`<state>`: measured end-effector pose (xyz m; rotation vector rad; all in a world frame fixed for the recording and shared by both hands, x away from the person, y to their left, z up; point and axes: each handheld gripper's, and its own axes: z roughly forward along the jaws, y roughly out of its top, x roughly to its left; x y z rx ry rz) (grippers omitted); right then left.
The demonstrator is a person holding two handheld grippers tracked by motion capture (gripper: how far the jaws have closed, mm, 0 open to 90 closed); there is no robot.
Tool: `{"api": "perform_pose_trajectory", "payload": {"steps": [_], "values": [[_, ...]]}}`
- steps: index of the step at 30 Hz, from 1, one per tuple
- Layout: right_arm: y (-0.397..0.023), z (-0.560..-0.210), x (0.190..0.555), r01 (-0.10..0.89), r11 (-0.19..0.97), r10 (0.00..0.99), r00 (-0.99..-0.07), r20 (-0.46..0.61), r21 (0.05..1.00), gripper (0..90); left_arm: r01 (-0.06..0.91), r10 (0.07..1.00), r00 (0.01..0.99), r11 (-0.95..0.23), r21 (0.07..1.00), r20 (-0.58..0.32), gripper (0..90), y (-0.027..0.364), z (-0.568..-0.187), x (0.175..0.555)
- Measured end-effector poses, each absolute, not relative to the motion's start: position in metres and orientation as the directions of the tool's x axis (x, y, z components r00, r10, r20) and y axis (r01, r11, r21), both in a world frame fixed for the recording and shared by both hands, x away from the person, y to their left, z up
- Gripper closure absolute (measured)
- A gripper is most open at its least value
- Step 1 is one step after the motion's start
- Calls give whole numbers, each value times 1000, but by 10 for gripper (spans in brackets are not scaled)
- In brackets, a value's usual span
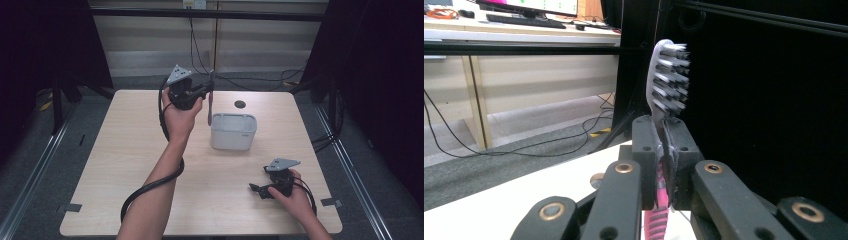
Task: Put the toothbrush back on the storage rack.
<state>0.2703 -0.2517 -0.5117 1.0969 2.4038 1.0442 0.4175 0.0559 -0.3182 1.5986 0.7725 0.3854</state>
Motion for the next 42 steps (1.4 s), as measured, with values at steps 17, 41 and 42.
{"api": "perform_pose_trajectory", "payload": {"steps": [17, 41, 42], "values": [[-252, -512, 270, 530, 444, 748, -664, 28, 722, 122, 248, 670, 722, -16, 969, -174, 854, 46, -322, 427], [-252, -512, 270, 529, 445, 747, -664, 27, 723, 123, 243, 677, 715, -8, 970, -174, 850, 37, -340, 429], [-252, -512, 270, 530, 444, 747, -664, 27, 723, 123, 245, 679, 712, -3, 969, -178, 850, 36, -342, 428]]}}
